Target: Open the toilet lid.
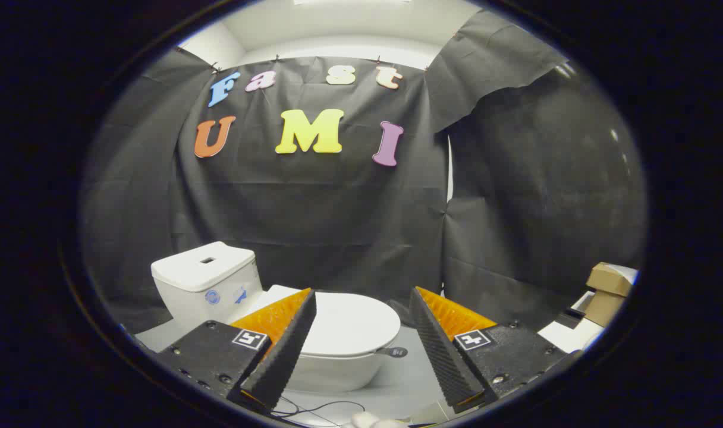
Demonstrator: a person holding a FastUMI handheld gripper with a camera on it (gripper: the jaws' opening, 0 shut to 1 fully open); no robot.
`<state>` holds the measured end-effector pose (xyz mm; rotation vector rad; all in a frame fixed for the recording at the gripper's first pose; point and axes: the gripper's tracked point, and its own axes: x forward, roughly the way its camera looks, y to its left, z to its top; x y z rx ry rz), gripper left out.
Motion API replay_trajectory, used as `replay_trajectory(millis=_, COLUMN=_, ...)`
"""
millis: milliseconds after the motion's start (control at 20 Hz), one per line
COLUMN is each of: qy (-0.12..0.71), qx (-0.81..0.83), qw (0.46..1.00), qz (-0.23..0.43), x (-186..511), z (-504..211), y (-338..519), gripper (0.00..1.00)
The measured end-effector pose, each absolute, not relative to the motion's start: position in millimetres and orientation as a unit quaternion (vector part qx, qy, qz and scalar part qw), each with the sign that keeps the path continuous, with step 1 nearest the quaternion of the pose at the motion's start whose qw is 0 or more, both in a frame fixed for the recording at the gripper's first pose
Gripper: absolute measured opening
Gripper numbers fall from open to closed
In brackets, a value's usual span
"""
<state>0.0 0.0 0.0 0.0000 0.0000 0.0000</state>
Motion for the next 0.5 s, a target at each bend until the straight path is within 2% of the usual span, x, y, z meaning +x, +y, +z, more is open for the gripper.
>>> replay_trajectory(millis=500, qy=-0.01, qx=0.006, qw=1.0, qz=-0.002, x=-4, z=16, y=-2, gripper=0.99)
